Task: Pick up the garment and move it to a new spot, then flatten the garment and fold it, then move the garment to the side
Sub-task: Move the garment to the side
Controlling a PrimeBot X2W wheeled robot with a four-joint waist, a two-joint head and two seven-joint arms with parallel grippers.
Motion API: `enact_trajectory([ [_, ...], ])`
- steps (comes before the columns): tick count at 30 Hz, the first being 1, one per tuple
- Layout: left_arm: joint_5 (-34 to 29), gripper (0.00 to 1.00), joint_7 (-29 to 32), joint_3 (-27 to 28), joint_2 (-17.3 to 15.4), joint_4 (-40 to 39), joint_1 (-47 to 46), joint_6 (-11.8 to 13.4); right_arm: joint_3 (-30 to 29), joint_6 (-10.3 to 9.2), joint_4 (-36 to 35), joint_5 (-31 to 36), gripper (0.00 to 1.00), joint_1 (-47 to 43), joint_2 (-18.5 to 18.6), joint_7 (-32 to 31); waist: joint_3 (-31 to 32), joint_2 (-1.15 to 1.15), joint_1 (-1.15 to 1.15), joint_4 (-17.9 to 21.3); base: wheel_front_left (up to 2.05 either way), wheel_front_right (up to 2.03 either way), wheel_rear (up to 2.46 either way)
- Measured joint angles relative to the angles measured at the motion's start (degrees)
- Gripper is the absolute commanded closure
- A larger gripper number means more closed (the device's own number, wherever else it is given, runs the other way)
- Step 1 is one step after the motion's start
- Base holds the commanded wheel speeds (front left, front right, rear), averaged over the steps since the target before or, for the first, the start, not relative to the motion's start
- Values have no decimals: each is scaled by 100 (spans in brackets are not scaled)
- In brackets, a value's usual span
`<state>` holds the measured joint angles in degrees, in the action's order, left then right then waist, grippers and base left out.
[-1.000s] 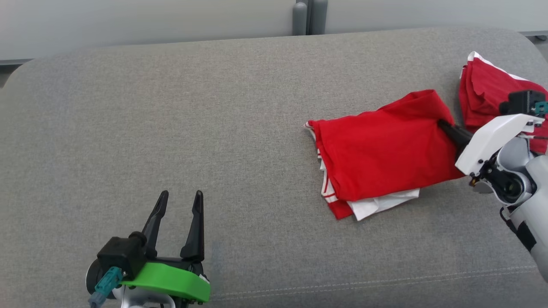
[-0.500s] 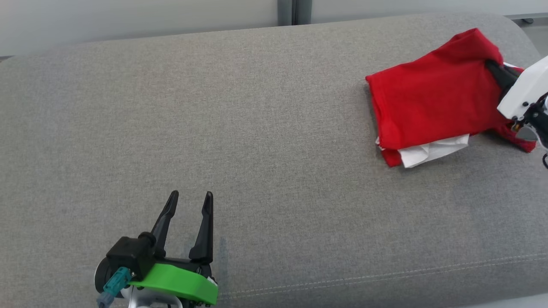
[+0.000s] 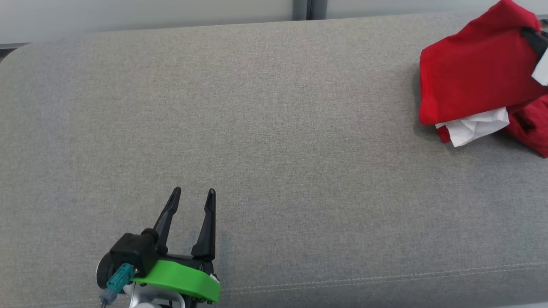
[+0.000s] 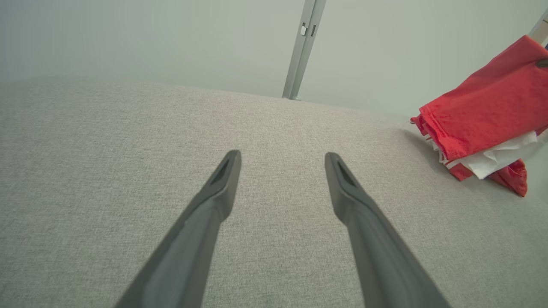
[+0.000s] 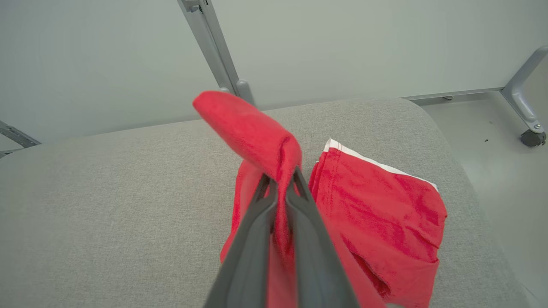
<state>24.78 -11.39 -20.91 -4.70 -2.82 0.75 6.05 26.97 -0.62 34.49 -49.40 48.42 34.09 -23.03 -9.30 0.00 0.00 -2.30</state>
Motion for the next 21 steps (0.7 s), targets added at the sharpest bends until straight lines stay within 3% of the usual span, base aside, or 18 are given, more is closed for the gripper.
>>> enact_trajectory([
  [12, -170, 0, 75, -114, -71, -287, -164, -8, -16, -288, 369, 486, 100, 265, 862, -188, -308, 0, 0, -173, 0, 0, 0],
  [21, -358, 0, 158, -197, -182, -691, -456, -71, 124, -411, 631, 1163, 100, 282, 1235, 268, -699, 0, 0, -293, 0, 0, 0],
])
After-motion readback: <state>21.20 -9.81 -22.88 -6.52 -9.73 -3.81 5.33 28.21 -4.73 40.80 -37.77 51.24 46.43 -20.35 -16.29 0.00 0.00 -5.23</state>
